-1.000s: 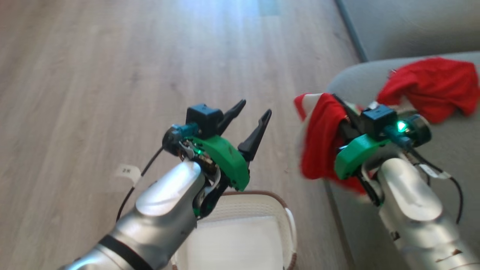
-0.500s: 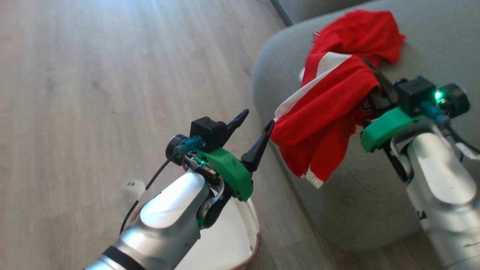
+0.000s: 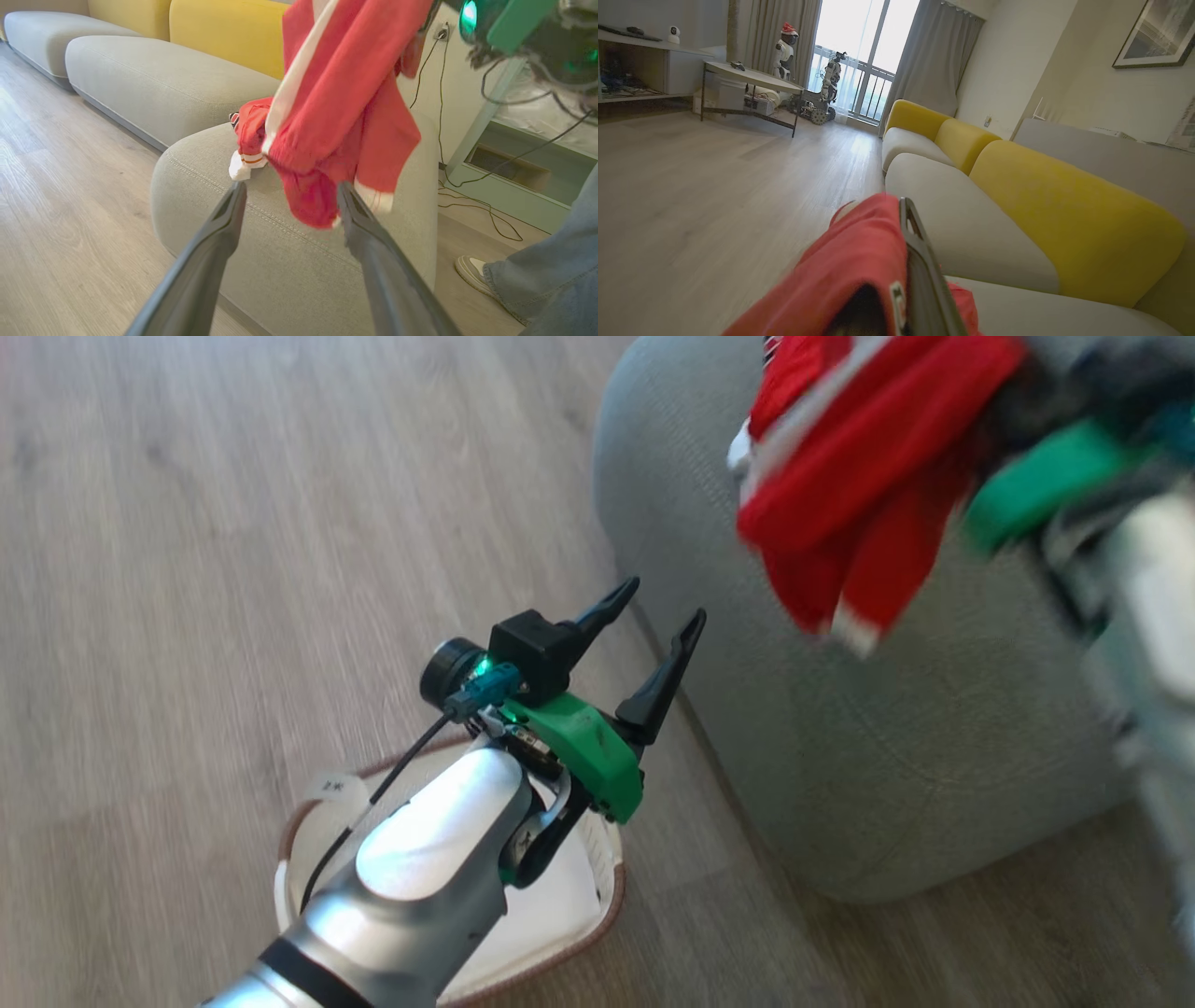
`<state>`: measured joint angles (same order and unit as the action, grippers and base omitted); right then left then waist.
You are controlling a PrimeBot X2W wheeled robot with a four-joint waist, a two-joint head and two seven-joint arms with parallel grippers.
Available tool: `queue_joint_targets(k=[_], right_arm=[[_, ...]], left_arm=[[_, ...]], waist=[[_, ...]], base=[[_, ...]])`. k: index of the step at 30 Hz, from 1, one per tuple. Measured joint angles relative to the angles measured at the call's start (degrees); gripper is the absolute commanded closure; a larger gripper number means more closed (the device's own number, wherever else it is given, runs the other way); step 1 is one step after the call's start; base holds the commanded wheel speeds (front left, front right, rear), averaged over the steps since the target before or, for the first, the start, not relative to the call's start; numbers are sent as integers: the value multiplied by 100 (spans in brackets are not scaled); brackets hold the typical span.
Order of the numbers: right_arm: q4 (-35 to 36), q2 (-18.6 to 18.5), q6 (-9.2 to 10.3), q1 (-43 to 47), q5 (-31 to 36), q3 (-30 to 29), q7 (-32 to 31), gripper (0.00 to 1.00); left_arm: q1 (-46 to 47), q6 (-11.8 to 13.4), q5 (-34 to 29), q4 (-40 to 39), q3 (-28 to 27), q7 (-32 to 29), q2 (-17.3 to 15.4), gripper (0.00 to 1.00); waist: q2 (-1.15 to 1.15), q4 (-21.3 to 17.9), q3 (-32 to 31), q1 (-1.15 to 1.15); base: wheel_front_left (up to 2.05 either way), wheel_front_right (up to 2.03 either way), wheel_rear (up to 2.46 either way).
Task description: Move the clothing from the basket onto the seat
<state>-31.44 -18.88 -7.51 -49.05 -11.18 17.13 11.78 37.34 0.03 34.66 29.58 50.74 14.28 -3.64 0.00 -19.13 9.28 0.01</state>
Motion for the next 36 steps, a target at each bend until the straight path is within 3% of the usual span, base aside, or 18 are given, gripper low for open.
queue_joint_targets(k=[9, 14, 19, 27, 36], right_arm=[[-811, -536, 0, -2022, 35, -301, -69, 100], [-1470, -1026, 0, -3000, 610, -797, -60, 100], [-2126, -1343, 0, -3349, 1218, -1399, 69, 100], [-2874, -1148, 0, -2946, 1890, -2408, 215, 100], [-3366, -766, 0, -2171, 2430, -3406, 244, 100]], left_arm=[[282, 54, -263, -253, -105, 0, -94, 0], [489, 63, -399, -438, -96, 1, -144, 0], [605, 109, -497, -646, -76, 1, -154, 0], [706, 213, -583, -940, -44, -7, -252, 0], [705, 304, -635, -1171, 38, -93, -467, 0]], waist=[[0, 407, 612, 1], [0, 791, 981, 1], [0, 1216, 1322, 0], [0, 1690, 1869, 0], [0, 1844, 2293, 0]], base=[[0, 0, 0], [0, 0, 0], [0, 0, 0], [0, 0, 0], [0, 0, 0]])
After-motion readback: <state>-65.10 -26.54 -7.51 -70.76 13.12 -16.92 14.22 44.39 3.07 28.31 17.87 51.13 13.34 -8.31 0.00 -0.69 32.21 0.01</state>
